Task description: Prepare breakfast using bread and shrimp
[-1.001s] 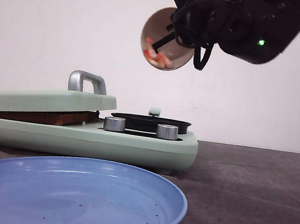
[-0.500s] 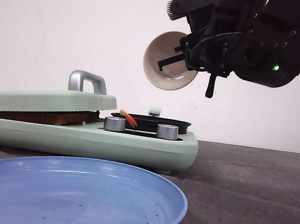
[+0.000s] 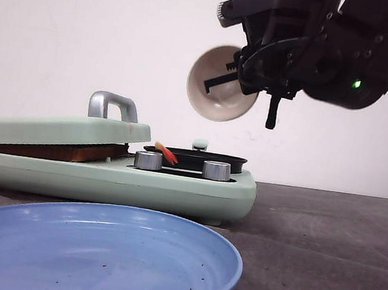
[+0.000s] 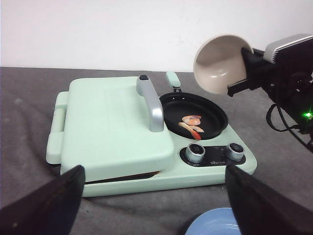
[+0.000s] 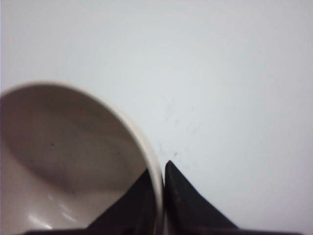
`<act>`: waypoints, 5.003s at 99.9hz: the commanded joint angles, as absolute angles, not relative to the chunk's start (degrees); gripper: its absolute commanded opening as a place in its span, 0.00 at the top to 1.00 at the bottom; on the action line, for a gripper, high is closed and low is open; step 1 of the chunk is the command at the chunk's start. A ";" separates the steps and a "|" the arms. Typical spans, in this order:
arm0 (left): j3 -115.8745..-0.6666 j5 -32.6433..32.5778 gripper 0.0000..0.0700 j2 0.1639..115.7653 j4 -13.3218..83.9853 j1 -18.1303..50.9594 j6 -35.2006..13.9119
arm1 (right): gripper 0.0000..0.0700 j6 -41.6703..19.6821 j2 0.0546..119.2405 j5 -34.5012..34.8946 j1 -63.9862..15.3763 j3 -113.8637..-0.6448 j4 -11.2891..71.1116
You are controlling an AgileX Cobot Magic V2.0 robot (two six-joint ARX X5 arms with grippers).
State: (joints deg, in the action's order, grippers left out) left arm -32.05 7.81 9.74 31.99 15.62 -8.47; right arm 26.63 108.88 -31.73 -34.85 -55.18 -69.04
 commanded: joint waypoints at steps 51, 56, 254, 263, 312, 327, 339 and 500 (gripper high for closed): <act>-32.12 7.94 0.27 9.76 31.73 15.75 -8.23 | 1.00 -4.32 77.06 -22.68 -28.01 -60.47 -10.44; -32.12 7.94 0.27 9.76 31.73 15.75 -8.23 | 1.00 -6.04 74.48 -21.06 -26.72 -61.71 -4.71; -32.12 5.76 0.27 9.78 32.36 15.75 -8.62 | 0.99 -8.38 102.59 11.99 -4.58 -70.08 31.88; -32.12 5.76 0.27 9.78 32.36 15.75 -8.62 | 0.76 -8.40 102.59 11.99 -4.64 -70.08 31.77; -32.12 5.78 0.27 9.78 32.42 15.75 -8.62 | 0.37 -6.85 93.62 12.23 -3.84 -70.11 31.73; -32.12 5.78 0.27 9.78 32.25 15.75 -8.62 | 0.37 -6.70 85.47 14.61 -3.84 -70.11 32.05; -32.12 5.78 0.27 9.78 32.16 15.75 -8.64 | 0.37 -6.68 78.54 16.58 -3.90 -70.11 32.21; -19.70 4.80 0.99 0.19 26.87 15.84 -20.95 | 1.00 -18.28 0.25 6.74 -16.43 -14.13 23.29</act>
